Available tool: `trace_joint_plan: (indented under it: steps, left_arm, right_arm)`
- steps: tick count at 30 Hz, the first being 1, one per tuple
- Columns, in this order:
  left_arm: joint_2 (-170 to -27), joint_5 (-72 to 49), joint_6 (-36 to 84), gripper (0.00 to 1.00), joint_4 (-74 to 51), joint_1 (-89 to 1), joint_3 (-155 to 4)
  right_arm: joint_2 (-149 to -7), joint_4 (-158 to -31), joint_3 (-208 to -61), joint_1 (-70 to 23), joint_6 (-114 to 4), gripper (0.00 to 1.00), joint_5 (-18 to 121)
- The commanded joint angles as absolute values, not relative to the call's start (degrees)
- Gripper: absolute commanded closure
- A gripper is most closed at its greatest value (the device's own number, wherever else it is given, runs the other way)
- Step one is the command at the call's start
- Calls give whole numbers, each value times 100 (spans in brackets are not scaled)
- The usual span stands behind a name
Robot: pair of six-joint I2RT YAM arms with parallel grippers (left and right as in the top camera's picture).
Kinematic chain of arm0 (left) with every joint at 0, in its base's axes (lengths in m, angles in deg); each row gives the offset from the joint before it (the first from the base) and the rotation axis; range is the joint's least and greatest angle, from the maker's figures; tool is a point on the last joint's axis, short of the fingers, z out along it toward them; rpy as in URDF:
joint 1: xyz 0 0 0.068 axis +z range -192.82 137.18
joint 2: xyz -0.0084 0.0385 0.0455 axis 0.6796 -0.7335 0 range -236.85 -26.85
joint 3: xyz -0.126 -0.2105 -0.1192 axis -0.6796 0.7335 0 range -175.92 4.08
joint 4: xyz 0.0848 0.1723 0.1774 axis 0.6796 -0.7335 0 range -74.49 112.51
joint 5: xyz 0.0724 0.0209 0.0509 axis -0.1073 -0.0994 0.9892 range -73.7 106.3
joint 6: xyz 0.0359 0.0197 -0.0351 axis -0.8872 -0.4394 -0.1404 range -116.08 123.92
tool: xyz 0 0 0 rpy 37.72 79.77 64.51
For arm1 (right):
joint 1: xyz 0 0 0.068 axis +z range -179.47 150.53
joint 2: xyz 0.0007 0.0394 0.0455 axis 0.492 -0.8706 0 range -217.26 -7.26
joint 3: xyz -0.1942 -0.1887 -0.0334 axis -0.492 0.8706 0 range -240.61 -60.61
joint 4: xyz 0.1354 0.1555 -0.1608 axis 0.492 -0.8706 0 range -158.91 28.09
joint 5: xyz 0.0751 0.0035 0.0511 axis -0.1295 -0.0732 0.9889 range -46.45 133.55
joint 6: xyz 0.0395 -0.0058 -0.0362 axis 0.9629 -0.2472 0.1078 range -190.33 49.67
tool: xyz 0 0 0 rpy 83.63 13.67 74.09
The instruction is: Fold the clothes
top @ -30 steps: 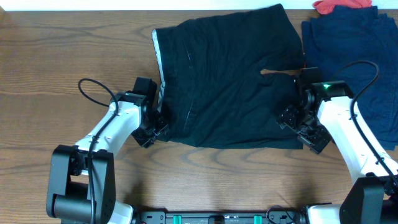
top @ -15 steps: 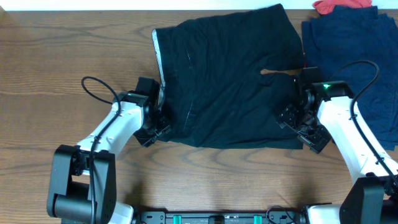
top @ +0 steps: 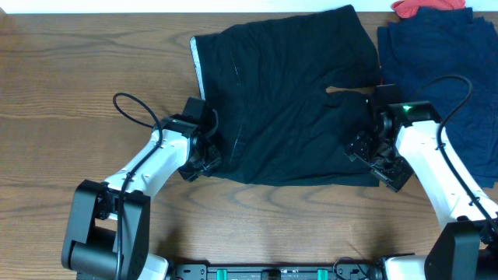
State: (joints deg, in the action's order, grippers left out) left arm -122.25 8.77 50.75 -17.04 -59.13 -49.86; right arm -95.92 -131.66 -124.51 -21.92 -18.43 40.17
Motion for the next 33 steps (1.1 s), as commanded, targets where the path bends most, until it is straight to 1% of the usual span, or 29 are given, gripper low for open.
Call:
trace_joint_plan:
  steps: [1,5,6,7,13,18,25,29,33]
  left_arm:
    - [-12260,1017,5160,58,-1699,-5928,-4898]
    - [-12319,1015,5158,82,-1706,-5928,-4894]
    - [-12319,1012,5158,92,-1708,-5928,-4894]
    - [-12319,1006,5158,94,-1721,-5928,-4896]
    - [-12290,991,4909,94,-1704,-5817,-4937]
    - [-12050,982,4752,94,-1555,-5316,-5027]
    - [-11888,967,4485,94,-1310,-4641,-5027]
    - [-11888,969,4483,94,-1310,-4534,-5027]
    - [-11888,969,4485,94,-1295,-4541,-5027]
  right_arm:
    - [-9599,-13160,-12414,-2045,-1874,3,3993]
    - [-9599,-13125,-12414,-1962,-1872,4,3993]
    - [-9599,-13125,-12414,-1962,-1872,4,3993]
    - [-9599,-13127,-12414,-1964,-1874,4,3993]
    - [-9599,-13304,-12414,-1964,-1872,3,3997]
    - [-9599,-13407,-12412,-1967,-1848,3,4067]
    - [-9599,-13097,-12202,-1964,-1850,10,4194]
    - [-9599,-12712,-11865,-1962,-1850,15,4668]
    - [-9599,-12425,-11492,-1921,-1850,15,4974]
